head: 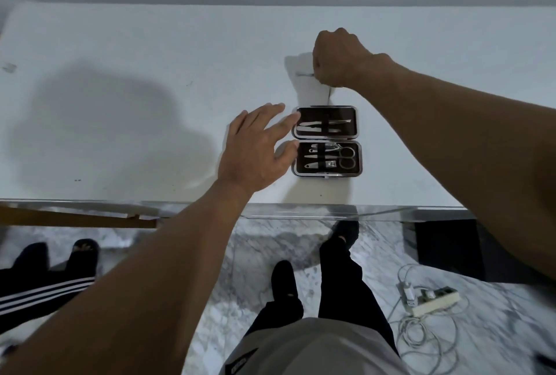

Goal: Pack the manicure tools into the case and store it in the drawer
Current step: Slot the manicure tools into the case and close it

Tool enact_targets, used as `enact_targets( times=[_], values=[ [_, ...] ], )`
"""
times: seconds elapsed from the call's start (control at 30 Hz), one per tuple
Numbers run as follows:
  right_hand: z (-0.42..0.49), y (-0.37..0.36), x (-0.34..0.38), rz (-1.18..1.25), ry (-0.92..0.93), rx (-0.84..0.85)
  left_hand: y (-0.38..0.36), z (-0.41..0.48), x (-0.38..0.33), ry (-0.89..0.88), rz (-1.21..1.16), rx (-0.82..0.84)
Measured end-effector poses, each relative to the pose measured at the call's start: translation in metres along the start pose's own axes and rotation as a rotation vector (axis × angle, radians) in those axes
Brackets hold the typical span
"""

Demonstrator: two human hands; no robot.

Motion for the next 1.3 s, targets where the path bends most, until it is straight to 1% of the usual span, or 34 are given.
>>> enact_targets(
  times=[0.17,0.33,0.4,0.53,0.6,0.73,0.83,0.93,1.13,1.3],
  values=[
    [0.002,-0.001,-0.001,0.014,-0.065,0.094,0.000,0.000,0.000,-0.002,0.006,-0.003],
    [0.001,-0.004,0.002,0.022,-0.078,0.151,0.003,0.002,-0.002,-0.010,0.011,-0.011],
    [0.000,-0.003,0.006,-0.034,-0.045,0.128,0.004,0.001,-0.002,-0.013,0.016,-0.019],
    [-0.005,0.004,0.012,-0.148,0.035,0.000,0.002,0.002,-0.002,-0.013,0.013,-0.024],
    [-0.009,0.009,0.009,-0.100,0.027,-0.067,0.001,0.002,-0.002,-0.010,0.010,-0.016],
    [-0.021,0.018,-0.003,0.145,0.014,-0.131,0.000,0.001,-0.001,-0.011,-0.002,-0.004],
    [-0.042,0.025,-0.014,0.264,0.015,-0.135,-0.001,0.001,0.000,-0.021,0.011,-0.006],
    [-0.069,0.023,-0.023,0.302,0.010,-0.076,-0.001,0.002,0.001,-0.027,0.023,-0.014],
    [-0.105,0.018,-0.039,0.267,-0.021,-0.060,-0.004,0.002,0.002,-0.041,0.042,-0.026],
    [-0.113,0.008,-0.042,0.192,-0.016,-0.079,-0.005,0.002,0.003,-0.032,0.052,-0.018]
  ],
)
Point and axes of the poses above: each hand's wrist, its own z-axis towards the middle knuckle, its own y-axis out of the back of the hand, x = y × z, the point moved 6 cm from there along z, towards the middle knuckle, and after that the axes turned 4 degrees about -x, right-handed, at the moved point
